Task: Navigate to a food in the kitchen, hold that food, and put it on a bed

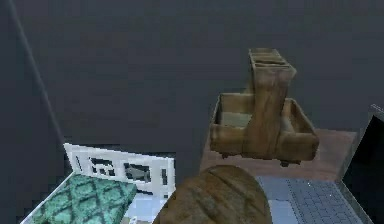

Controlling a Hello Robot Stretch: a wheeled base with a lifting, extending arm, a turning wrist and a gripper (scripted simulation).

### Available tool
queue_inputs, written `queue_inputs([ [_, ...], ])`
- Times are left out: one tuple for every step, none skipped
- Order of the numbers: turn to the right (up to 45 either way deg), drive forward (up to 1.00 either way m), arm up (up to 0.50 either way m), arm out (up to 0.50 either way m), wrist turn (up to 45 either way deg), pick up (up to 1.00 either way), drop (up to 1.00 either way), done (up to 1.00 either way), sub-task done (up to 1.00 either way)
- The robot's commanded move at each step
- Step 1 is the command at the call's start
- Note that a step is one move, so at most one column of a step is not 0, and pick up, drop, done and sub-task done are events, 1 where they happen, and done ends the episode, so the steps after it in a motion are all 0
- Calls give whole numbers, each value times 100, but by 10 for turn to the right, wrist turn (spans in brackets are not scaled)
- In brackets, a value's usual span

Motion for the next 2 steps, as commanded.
queue_inputs([
  [-210, 0, 0, 0, 0, 0, 0, 0, 0],
  [450, 0, 0, 0, 0, 0, 0, 0, 0],
])
